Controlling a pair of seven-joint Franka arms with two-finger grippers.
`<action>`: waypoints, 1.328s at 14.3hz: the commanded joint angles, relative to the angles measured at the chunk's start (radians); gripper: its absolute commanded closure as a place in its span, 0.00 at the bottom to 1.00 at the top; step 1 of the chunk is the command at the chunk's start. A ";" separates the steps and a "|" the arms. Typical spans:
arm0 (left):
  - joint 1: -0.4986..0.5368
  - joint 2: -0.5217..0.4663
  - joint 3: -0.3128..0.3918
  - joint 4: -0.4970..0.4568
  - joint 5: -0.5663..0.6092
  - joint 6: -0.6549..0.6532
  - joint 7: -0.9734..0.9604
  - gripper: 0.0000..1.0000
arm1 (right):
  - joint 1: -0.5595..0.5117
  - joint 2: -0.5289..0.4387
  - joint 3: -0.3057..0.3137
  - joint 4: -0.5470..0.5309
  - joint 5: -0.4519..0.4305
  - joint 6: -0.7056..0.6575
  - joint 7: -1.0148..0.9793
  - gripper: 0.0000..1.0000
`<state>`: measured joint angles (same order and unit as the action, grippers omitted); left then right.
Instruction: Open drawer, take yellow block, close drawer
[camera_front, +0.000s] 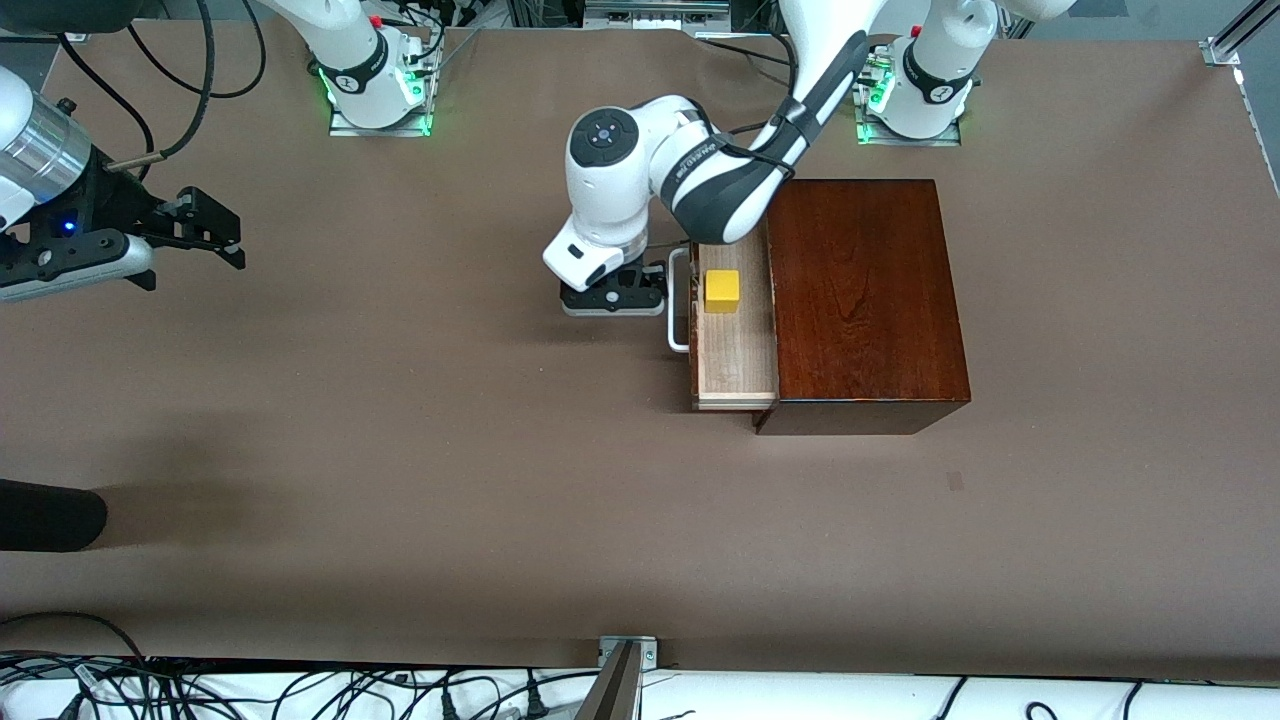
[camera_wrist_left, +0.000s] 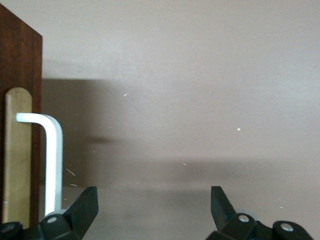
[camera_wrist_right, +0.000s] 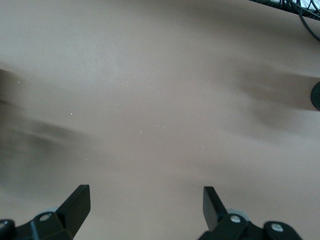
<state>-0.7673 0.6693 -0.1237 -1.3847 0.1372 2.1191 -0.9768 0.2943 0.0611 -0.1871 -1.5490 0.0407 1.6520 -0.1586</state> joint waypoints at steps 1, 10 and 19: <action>0.002 0.009 0.007 0.041 -0.001 -0.081 0.006 0.00 | 0.000 0.008 0.005 0.015 -0.016 -0.064 -0.053 0.00; 0.271 -0.230 0.012 0.205 -0.013 -0.674 0.497 0.00 | 0.026 0.005 0.127 0.009 -0.005 -0.080 -0.065 0.00; 0.750 -0.412 0.009 0.151 -0.097 -0.774 1.104 0.00 | 0.238 0.184 0.376 0.131 -0.012 0.011 -0.100 0.00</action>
<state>-0.1046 0.2958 -0.0998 -1.1741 0.0964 1.3345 0.0358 0.4779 0.1370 0.1881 -1.5272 0.0407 1.6539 -0.2159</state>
